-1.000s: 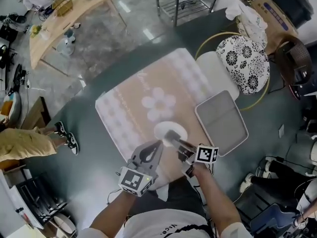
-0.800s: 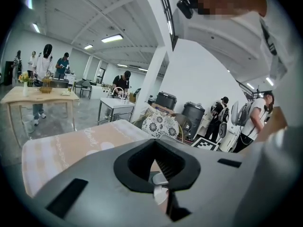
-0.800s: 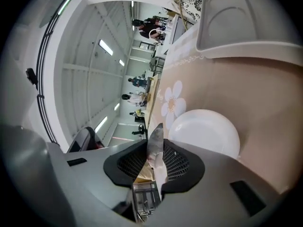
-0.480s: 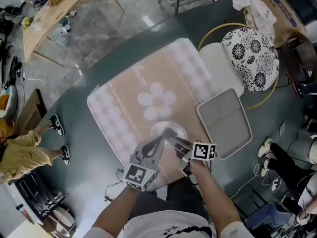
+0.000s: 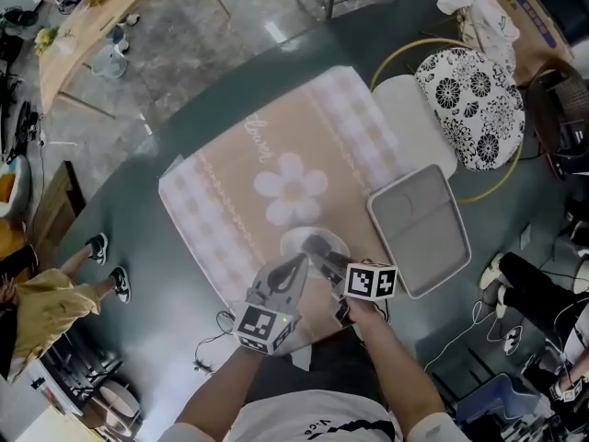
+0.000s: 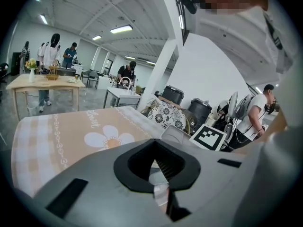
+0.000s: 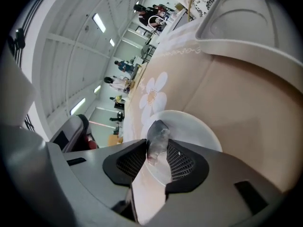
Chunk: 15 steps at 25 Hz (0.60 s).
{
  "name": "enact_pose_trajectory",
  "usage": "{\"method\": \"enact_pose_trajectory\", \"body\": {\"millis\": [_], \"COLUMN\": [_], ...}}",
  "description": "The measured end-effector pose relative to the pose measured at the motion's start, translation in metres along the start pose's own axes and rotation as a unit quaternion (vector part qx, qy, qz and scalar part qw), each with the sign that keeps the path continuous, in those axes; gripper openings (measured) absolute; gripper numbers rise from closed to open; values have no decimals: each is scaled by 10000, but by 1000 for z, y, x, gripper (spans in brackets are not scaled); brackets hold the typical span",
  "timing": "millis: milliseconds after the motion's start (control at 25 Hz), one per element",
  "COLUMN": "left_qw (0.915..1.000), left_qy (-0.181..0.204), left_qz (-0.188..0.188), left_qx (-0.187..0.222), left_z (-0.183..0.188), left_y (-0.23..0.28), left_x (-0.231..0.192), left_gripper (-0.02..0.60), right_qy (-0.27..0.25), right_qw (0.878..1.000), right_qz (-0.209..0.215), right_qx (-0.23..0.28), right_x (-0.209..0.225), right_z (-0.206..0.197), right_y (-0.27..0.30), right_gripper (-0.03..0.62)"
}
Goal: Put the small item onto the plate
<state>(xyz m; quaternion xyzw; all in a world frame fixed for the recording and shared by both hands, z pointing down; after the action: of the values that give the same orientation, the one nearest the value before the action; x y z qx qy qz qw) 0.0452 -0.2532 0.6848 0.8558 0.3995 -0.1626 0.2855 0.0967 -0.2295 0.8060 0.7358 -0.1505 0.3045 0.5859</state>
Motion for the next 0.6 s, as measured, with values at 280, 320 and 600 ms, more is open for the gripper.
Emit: {"method": "enact_pose_trajectory", "body": {"millis": [280, 320, 600], "left_qw": [10000, 10000, 9999], "left_qy": [32, 48, 140], "left_qz": [9, 2, -71], "left_qx": [-38, -40, -24], "left_z": [2, 3, 8], "left_y": [-5, -6, -12], "left_x": [1, 2, 6], "left_gripper": [5, 5, 5], "right_qy": [-1354, -1599, -2787], "right_qw": [9836, 9777, 9370], "right_qz": [-1184, -1355, -2099], "right_qx": [-101, -117, -150], "right_x": [5, 6, 9], "right_z": [-4, -4, -3], "right_y": [-4, -5, -8], "right_gripper": [158, 163, 186]}}
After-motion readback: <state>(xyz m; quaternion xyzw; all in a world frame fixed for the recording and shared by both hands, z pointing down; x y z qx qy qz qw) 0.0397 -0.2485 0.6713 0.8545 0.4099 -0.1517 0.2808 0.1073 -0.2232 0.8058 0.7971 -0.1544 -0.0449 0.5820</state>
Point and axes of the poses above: the fingertips, and each gripper's own axes: y forward along the fingers, x to its right, z out of its top, the point moved 1 cm from there along -y, backward along the fingers, and after that the axes turned 13 degrees about -z, right-handed, at the moved point
